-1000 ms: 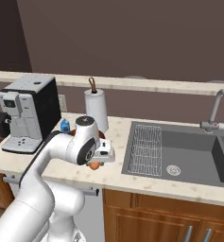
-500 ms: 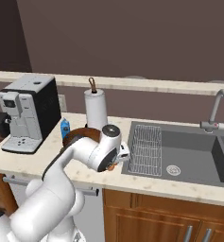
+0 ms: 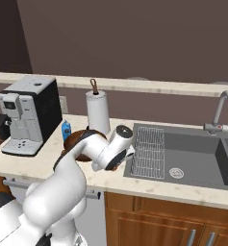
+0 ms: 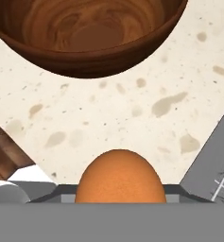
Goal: Gather the eggs and milk located in the vicinity of the sink area and place them right next to the bowl.
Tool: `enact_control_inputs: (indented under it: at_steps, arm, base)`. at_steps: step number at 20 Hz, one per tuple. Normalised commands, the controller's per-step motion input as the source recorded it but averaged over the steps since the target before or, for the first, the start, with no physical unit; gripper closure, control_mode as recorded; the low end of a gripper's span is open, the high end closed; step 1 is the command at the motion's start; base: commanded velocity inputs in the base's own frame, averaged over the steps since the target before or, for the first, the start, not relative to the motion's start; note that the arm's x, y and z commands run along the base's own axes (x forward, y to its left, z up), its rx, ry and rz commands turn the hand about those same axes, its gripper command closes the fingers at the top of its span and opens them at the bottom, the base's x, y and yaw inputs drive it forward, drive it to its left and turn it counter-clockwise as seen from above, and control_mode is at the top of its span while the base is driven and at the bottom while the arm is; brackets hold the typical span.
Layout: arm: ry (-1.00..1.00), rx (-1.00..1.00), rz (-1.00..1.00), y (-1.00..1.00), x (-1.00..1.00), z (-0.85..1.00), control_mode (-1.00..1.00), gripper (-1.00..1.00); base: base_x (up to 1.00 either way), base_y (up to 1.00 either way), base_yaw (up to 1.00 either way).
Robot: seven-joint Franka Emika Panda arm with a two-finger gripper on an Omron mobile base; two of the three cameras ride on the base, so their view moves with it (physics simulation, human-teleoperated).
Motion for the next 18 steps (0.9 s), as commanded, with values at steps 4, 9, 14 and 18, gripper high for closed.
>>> enact_control_inputs:
  at_steps: [4, 9, 14, 18]
  arm:
    - [-0.01, 0.05, 0.02, 0.22, 0.2, -0.12, -1.0, 1.0]
    - [-0.07, 0.08, 0.0, 0.11, 0.14, -0.23, -1.0, 1.0]
    - [-0.15, 0.04, 0.0, 0.05, 0.04, -0.2, -1.0, 1.0]
    - [-0.08, 0.0, 0.0, 0.09, 0.0, -0.03, -1.0, 1.0]
  base:
    - [0.0, 0.0, 0.0]
    - [0.0, 0.0, 0.0]
    - [0.0, 0.0, 0.0]
    - [0.0, 0.0, 0.0]
